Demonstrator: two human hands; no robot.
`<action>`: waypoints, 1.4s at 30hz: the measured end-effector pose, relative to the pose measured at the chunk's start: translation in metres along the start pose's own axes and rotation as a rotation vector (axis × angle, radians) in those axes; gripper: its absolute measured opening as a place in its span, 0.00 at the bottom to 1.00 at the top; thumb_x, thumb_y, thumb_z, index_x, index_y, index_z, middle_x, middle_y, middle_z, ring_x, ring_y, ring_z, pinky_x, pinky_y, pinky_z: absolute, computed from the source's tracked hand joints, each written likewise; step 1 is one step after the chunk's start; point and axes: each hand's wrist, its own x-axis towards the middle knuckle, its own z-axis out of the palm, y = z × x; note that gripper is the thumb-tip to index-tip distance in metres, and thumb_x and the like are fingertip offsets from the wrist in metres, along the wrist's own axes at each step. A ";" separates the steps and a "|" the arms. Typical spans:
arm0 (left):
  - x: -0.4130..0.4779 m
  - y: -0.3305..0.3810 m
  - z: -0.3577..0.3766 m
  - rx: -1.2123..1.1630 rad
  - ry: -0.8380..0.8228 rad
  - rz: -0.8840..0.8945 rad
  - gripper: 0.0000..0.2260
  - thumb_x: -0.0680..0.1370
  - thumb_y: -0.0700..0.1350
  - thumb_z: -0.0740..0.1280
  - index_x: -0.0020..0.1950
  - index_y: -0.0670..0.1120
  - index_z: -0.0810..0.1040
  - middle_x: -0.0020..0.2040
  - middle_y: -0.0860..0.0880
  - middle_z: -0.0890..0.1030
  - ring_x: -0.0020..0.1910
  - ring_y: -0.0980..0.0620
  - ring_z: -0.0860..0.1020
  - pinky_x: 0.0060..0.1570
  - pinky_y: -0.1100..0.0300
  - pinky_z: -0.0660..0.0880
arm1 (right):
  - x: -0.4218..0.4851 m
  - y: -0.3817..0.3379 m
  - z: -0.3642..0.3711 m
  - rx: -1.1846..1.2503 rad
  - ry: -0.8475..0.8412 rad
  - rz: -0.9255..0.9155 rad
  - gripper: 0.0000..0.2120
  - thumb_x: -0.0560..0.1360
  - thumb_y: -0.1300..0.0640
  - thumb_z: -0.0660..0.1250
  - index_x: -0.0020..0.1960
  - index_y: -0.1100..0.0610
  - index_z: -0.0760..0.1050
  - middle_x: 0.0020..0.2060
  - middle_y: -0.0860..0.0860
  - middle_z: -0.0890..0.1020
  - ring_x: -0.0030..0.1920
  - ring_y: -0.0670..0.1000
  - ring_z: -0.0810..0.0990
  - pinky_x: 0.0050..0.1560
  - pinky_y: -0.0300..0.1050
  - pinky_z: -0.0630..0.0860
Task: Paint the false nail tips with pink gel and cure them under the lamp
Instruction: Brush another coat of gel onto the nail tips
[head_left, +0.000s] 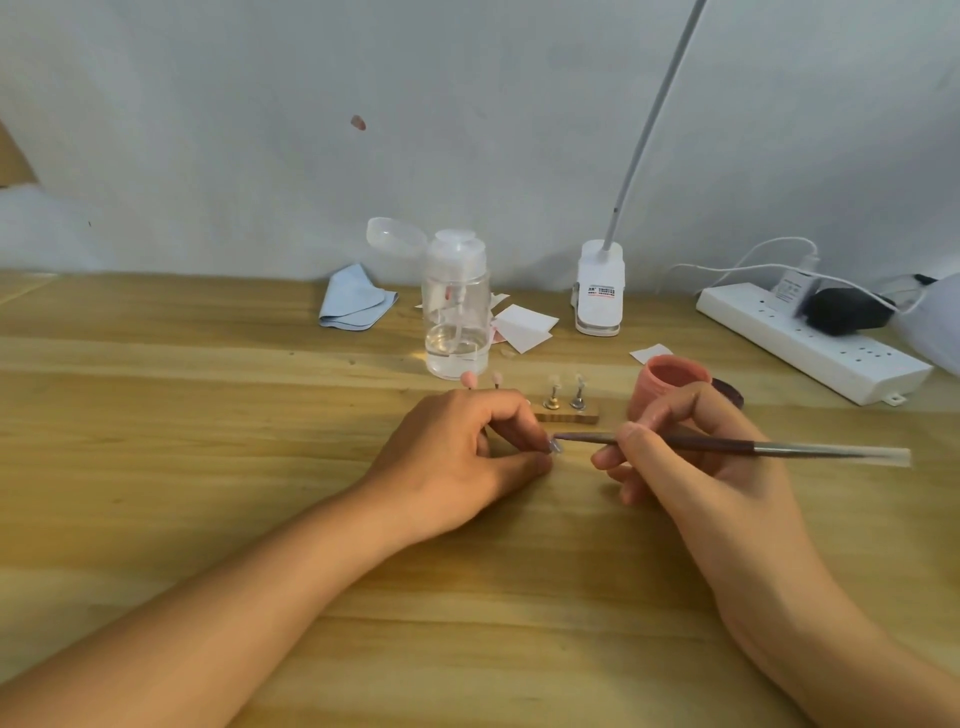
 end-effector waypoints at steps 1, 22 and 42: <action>-0.001 0.000 0.000 -0.005 0.002 -0.001 0.04 0.73 0.42 0.76 0.41 0.50 0.82 0.27 0.68 0.76 0.20 0.60 0.66 0.57 0.58 0.65 | 0.000 0.000 0.000 -0.004 0.000 0.002 0.08 0.74 0.70 0.67 0.39 0.63 0.70 0.31 0.57 0.83 0.26 0.47 0.75 0.31 0.36 0.76; 0.000 -0.005 -0.001 -0.007 0.000 0.042 0.09 0.72 0.44 0.77 0.45 0.57 0.82 0.42 0.61 0.83 0.25 0.61 0.70 0.31 0.72 0.64 | 0.031 0.010 -0.038 -0.273 0.277 -0.033 0.05 0.75 0.59 0.60 0.43 0.57 0.74 0.26 0.41 0.72 0.30 0.42 0.68 0.33 0.38 0.67; -0.001 -0.005 -0.002 0.017 0.008 0.034 0.06 0.73 0.45 0.75 0.42 0.56 0.82 0.40 0.65 0.82 0.26 0.59 0.68 0.30 0.71 0.64 | 0.021 -0.003 -0.031 -0.105 0.212 -0.243 0.09 0.79 0.67 0.55 0.49 0.62 0.73 0.31 0.52 0.79 0.31 0.48 0.73 0.33 0.38 0.71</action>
